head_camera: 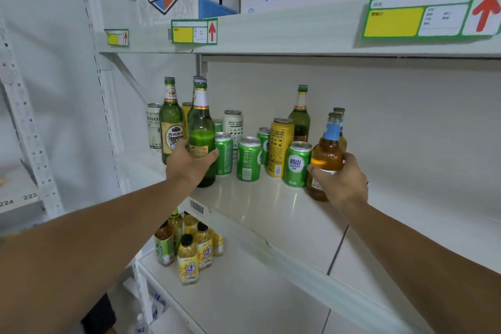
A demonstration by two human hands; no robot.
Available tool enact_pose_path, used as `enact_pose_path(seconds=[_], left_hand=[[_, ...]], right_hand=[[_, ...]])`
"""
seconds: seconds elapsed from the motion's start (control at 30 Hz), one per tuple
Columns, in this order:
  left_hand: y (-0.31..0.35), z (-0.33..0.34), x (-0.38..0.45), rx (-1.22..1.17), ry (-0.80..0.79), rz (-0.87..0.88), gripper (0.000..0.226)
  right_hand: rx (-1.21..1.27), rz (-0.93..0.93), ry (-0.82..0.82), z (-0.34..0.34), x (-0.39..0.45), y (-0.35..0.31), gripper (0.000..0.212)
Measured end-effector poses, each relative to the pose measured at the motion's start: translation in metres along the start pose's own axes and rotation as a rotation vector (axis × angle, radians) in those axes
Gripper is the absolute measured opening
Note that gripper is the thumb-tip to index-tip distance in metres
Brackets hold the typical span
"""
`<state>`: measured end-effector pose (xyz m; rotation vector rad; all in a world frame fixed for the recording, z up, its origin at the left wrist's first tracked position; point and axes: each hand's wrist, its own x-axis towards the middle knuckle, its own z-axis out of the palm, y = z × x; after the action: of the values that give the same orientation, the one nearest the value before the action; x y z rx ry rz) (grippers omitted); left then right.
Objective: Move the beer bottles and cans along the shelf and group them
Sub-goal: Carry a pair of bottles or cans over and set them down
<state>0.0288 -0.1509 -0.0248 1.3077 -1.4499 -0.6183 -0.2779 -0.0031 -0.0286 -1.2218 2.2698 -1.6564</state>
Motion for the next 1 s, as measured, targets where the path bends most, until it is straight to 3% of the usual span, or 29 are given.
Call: enact_pose_path(seconds=[0.3, 0.57, 0.67, 1.0], left_hand=[[0.022, -0.024, -0.043, -0.031, -0.055, 0.115, 0.036], [0.053, -0.022, -0.103, -0.151, -0.29, 0.185, 0.044], [0.067, -0.01, -0.133, -0.195, -0.401, 0.184, 0.041], [0.127, 0.038, -0.242, -0.327, -0.624, 0.209, 0.038]], right_hand=[[-0.026, -0.027, 0.044, -0.024, -0.035, -0.014, 0.076], [-0.078, 0.001, 0.115, -0.078, -0.088, -0.02, 0.072], [-0.098, 0.048, 0.156, -0.106, -0.112, -0.013, 0.065], [-0.19, 0.101, 0.274, -0.245, -0.182, 0.02, 0.075]])
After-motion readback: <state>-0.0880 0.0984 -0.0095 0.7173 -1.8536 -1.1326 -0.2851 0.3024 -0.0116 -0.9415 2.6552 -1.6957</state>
